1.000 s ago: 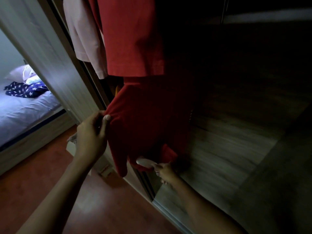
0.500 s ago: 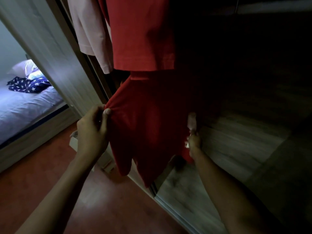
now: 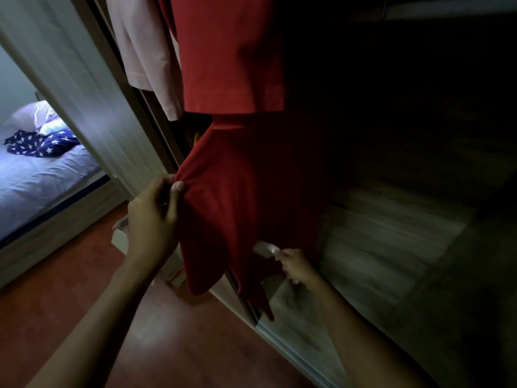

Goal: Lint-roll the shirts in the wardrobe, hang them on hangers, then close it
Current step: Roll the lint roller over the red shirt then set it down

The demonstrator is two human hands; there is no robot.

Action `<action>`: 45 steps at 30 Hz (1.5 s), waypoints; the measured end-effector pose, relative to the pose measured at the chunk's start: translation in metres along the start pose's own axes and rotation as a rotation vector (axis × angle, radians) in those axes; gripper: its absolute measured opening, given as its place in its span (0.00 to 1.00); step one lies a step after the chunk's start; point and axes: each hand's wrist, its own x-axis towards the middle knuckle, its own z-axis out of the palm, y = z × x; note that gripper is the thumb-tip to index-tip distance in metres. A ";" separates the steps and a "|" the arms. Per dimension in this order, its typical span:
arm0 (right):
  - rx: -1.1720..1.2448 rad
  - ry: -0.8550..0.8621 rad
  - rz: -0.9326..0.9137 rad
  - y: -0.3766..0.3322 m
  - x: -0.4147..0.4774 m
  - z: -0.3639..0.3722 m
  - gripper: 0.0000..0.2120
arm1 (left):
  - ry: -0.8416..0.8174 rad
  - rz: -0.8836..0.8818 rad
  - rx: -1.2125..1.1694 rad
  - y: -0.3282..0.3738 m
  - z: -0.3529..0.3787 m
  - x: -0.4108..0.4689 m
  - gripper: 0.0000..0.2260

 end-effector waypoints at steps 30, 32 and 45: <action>-0.044 -0.127 -0.274 -0.149 -0.059 -0.092 0.14 | -0.192 -0.013 0.028 0.025 0.004 -0.022 0.05; 0.113 0.041 -0.286 -0.158 -0.051 -0.106 0.12 | -0.175 -0.016 0.021 0.028 0.005 -0.023 0.05; 0.409 0.161 -0.370 -0.128 -0.073 -0.036 0.10 | -0.243 0.024 -0.040 0.027 0.024 -0.025 0.06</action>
